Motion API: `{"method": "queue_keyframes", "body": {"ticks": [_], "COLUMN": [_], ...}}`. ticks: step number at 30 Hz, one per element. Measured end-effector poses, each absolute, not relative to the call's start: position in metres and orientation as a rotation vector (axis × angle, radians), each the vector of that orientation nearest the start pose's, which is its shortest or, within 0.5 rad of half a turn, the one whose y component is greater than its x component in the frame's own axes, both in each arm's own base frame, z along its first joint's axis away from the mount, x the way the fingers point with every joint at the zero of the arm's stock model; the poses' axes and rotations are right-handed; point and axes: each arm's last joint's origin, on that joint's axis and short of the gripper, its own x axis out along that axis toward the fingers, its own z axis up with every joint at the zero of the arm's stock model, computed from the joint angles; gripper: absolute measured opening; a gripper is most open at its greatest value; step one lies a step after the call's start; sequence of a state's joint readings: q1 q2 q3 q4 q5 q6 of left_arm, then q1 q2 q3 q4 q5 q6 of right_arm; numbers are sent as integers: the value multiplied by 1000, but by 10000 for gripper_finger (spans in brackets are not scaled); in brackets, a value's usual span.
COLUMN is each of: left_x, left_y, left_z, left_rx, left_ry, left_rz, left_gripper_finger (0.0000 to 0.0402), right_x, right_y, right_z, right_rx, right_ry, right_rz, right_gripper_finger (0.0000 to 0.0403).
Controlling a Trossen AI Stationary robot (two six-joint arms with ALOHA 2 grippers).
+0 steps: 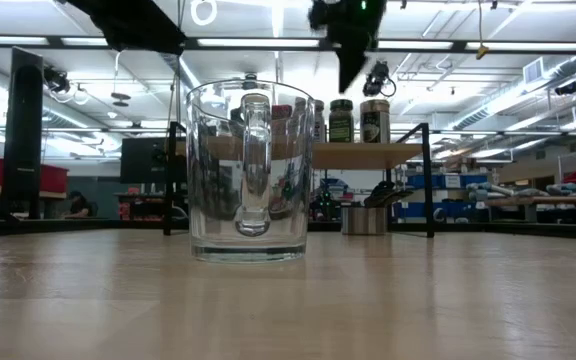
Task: Shelf spices
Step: Adjust the black seasoning can on the shelf
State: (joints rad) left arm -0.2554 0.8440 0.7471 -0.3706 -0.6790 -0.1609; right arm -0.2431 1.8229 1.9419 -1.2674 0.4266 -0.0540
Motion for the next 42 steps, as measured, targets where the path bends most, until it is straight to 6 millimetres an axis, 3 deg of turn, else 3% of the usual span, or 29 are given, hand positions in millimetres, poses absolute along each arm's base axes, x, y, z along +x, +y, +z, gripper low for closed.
{"method": "queue_keyframes", "body": {"ticks": [8,12,16,21,26,28,32,36,42], "left_x": [201,224,244,253,249,247,250,260,268], "left_y": [-18,-6,11,30,44,47,53,56,64], "left_z": [310,302,295,286,281,280,271,257,242], "left_rx": [58,73,48,17,0,13,22,34,11], "left_ry": [199,187,140,141,164,178,213,258,270], "left_rz": [516,585,673,765,947,1006,1074,1084,1134], "left_gripper_finger": [241,241,241,241,241,241,236,214,188], "right_x": [326,305,284,259,243,244,251,263,272], "right_y": [-27,7,30,47,47,42,28,18,15], "right_z": [430,442,423,373,314,299,295,305,306], "right_rx": [-285,-323,-321,-273,-244,-249,-244,-249,-213], "right_ry": [739,616,566,461,375,386,385,346,264], "right_rz": [-732,-813,-886,-997,-1071,-1072,-1037,-931,-778], "right_gripper_finger": [0,0,0,0,0,0,0,0,0]}}
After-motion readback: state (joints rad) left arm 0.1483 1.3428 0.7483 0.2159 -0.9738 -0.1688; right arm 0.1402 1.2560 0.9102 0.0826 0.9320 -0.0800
